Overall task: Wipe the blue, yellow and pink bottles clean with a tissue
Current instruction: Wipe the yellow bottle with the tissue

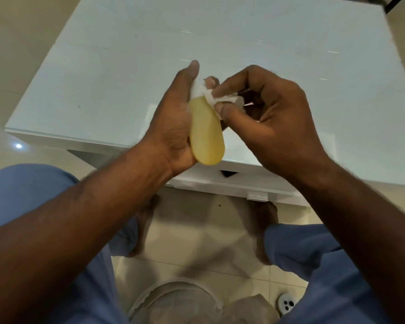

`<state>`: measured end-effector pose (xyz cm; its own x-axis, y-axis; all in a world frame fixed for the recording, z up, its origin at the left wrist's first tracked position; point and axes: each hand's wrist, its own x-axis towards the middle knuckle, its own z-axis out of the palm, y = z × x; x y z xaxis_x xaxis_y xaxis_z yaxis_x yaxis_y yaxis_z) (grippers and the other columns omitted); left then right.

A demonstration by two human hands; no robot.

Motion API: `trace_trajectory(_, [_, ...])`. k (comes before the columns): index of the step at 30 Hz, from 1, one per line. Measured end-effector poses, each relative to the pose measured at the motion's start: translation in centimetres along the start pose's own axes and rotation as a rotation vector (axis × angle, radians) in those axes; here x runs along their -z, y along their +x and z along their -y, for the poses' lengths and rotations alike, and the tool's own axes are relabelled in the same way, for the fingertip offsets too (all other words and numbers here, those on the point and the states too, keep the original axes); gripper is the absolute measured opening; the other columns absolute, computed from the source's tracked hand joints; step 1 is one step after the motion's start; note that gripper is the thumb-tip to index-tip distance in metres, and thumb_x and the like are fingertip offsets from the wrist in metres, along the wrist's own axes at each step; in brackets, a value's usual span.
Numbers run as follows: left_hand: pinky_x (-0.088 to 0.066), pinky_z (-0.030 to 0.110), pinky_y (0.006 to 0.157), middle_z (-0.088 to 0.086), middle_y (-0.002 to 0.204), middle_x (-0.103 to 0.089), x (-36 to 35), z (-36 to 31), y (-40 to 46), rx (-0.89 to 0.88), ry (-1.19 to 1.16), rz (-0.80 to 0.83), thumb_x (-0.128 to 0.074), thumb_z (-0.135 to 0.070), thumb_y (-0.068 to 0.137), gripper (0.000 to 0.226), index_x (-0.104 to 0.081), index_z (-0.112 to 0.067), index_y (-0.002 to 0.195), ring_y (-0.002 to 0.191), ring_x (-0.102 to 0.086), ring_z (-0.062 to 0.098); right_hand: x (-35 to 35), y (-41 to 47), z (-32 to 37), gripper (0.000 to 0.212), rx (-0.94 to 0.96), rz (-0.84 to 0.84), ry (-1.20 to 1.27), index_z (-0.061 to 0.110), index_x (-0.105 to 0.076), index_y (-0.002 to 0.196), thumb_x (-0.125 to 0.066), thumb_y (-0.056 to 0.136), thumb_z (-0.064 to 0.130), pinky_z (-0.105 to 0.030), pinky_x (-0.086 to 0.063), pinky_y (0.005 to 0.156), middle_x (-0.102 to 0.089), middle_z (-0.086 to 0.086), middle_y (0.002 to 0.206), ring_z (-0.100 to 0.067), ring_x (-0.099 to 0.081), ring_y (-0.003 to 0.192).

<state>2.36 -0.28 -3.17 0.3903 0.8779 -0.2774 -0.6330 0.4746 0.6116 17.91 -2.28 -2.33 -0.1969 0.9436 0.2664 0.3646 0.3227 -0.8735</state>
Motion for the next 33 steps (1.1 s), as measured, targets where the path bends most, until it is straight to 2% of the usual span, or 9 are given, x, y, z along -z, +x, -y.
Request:
trace_trajectory(3, [-0.041, 0.048, 0.111, 0.017, 0.124, -0.066, 0.1, -1.3, 0.4, -0.05, -0.047, -0.011, -0.034, -0.049, 0.104, 0.044, -0.05, -0.017, 0.078, 0.128, -0.057, 0.031, -0.2, -0.1, 0.1, 0.009, -0.1, 0.089, -0.006, 0.009, -0.07, 0.107, -0.07, 0.098, 0.01, -0.047, -0.063, 0.076, -0.073, 0.002, 0.103, -0.021, -0.073, 0.088])
trace_trajectory(6, [-0.033, 0.045, 0.119, 0.015, 0.134, -0.065, 0.6, -1.9, 0.6, -0.104, -0.002, -0.019, -0.028, -0.055, 0.104, 0.049, -0.051, -0.019, 0.08, 0.134, -0.054, 0.026, -0.3, -0.2, 0.2, 0.013, -0.271, 0.162, 0.177, 0.005, -0.068, 0.105, -0.074, 0.097, 0.013, -0.036, -0.065, 0.073, -0.075, -0.006, 0.097, -0.018, -0.076, 0.079])
trace_trajectory(9, [-0.048, 0.049, 0.104, 0.014, 0.132, -0.067, 0.7, -1.3, 0.5, -0.097, 0.123, -0.026, -0.025, -0.064, 0.101, 0.058, -0.055, -0.017, 0.085, 0.126, -0.061, 0.027, -0.1, 0.0, 0.1, 0.014, -0.366, 0.181, 0.287, 0.006, -0.069, 0.1, -0.08, 0.093, 0.012, -0.03, -0.063, 0.072, -0.076, -0.006, 0.09, -0.018, -0.076, 0.076])
trace_trajectory(12, [-0.057, 0.052, 0.088, 0.012, 0.119, -0.073, 0.7, -0.9, 0.6, -0.129, 0.229, -0.155, -0.026, -0.069, 0.097, 0.066, -0.061, -0.013, 0.101, 0.111, -0.07, 0.032, 0.3, 0.4, -0.2, 0.012, -0.397, 0.115, 0.298, 0.016, -0.07, 0.093, -0.081, 0.09, 0.011, -0.027, -0.058, 0.072, -0.071, -0.002, 0.09, -0.016, -0.069, 0.081])
trace_trajectory(15, [-0.061, 0.043, 0.081, 0.005, 0.102, -0.079, 0.4, -0.3, 0.7, -0.17, 0.387, -0.3, -0.03, -0.066, 0.098, 0.062, -0.072, -0.021, 0.102, 0.095, -0.076, 0.023, 0.9, 0.8, -0.6, 0.014, -0.456, 0.004, 0.333, 0.021, -0.071, 0.089, -0.081, 0.088, 0.013, -0.028, -0.056, 0.072, -0.068, 0.003, 0.085, -0.015, -0.066, 0.081])
trace_trajectory(18, [-0.06, 0.035, 0.077, 0.003, 0.103, -0.075, 0.4, 0.0, 0.8, -0.132, 0.468, -0.369, -0.046, -0.06, 0.098, 0.042, -0.068, -0.025, 0.102, 0.089, -0.074, 0.018, 1.3, 1.2, -1.0, 0.012, -0.487, -0.073, 0.367, 0.019, -0.072, 0.094, -0.08, 0.086, 0.016, -0.032, -0.056, 0.077, -0.069, 0.001, 0.088, -0.018, -0.066, 0.084])
trace_trajectory(23, [-0.05, 0.032, 0.062, 0.01, 0.096, -0.062, 0.8, -0.7, 0.9, -0.112, 0.445, -0.342, -0.048, -0.054, 0.097, 0.053, -0.067, -0.01, 0.12, 0.075, -0.057, 0.019, 1.6, 1.6, -1.0, 0.016, -0.478, -0.074, 0.354, 0.019, -0.072, 0.093, -0.077, 0.078, 0.022, -0.031, -0.054, 0.073, -0.068, 0.001, 0.087, -0.02, -0.064, 0.083])
trace_trajectory(29, [-0.048, 0.031, 0.058, -0.002, 0.062, -0.064, 1.0, -1.7, 1.1, -0.178, 0.747, -0.486, -0.05, -0.057, 0.095, 0.049, -0.068, -0.011, 0.088, 0.056, -0.055, 0.017, 2.6, 1.6, -1.3, 0.008, -0.403, -0.014, 0.275, 0.018, -0.076, 0.092, -0.079, 0.085, 0.017, -0.034, -0.056, 0.072, -0.071, 0.0, 0.085, -0.02, -0.067, 0.082])
trace_trajectory(33, [-0.049, 0.029, 0.054, 0.007, 0.067, -0.067, 1.1, -1.7, 0.8, -0.16, 0.693, -0.449, -0.05, -0.036, 0.095, 0.031, -0.065, -0.009, 0.091, 0.053, -0.056, 0.017, 3.3, 1.5, -1.7, 0.016, -0.351, -0.183, 0.055, 0.018, -0.08, 0.105, -0.079, 0.09, 0.023, -0.027, -0.059, 0.078, -0.08, 0.003, 0.097, -0.011, -0.075, 0.087])
